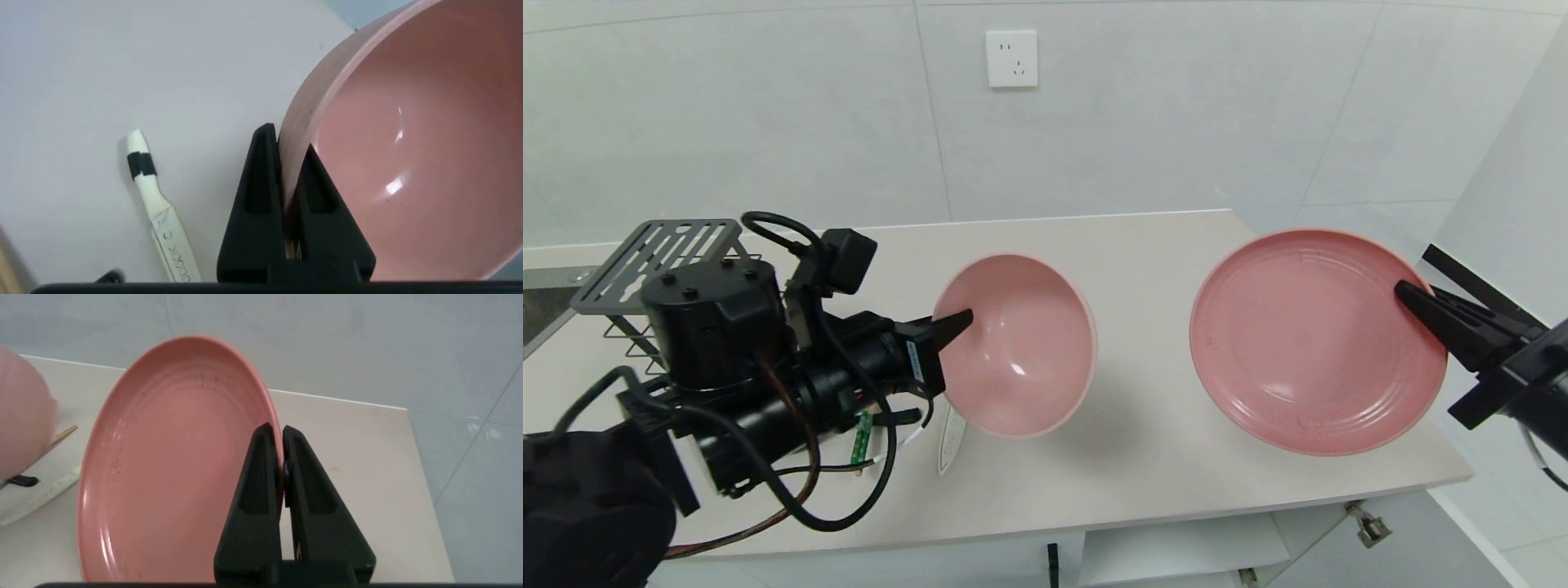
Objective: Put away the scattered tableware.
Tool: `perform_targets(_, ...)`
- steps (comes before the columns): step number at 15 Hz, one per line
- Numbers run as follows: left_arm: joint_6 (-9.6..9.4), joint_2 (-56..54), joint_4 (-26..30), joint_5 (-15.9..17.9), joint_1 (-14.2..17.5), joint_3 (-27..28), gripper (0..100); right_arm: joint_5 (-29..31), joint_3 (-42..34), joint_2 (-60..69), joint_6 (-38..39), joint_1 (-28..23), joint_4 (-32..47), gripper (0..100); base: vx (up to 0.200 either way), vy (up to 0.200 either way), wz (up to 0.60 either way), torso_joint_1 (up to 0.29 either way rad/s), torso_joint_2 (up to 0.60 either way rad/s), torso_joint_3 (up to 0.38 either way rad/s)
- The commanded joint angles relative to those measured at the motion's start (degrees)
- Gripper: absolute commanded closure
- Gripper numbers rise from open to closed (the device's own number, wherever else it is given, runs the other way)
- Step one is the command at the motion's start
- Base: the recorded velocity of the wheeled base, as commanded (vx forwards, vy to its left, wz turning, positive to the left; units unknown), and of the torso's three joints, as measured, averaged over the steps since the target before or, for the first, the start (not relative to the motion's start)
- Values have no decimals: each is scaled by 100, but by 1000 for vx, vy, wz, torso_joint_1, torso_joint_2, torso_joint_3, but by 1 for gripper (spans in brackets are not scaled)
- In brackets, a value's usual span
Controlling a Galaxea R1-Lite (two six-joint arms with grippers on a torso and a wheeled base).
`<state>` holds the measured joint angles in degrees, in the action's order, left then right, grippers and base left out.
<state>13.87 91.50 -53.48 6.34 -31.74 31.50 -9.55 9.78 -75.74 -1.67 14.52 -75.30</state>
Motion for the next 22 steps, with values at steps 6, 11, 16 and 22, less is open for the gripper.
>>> perform_targets(6,-7,-1530,-136,25,28,-953,100,-3,-239,24,0,-204,-55,100,0,0,0,0,0,0)
perform_targets(11,-174,-2084,-145,16,415,-1366,100,-39,-319,481,53,-406,-11,100,0,0,0,0,0,0)
perform_targets(16,-95,-2901,57,25,336,-1832,100,-294,-406,710,123,-555,-72,100,0,0,0,0,0,0)
perform_targets(22,-95,-3437,-22,-19,318,-2526,100,-267,-459,780,35,-301,-81,100,0,0,0,0,0,0)
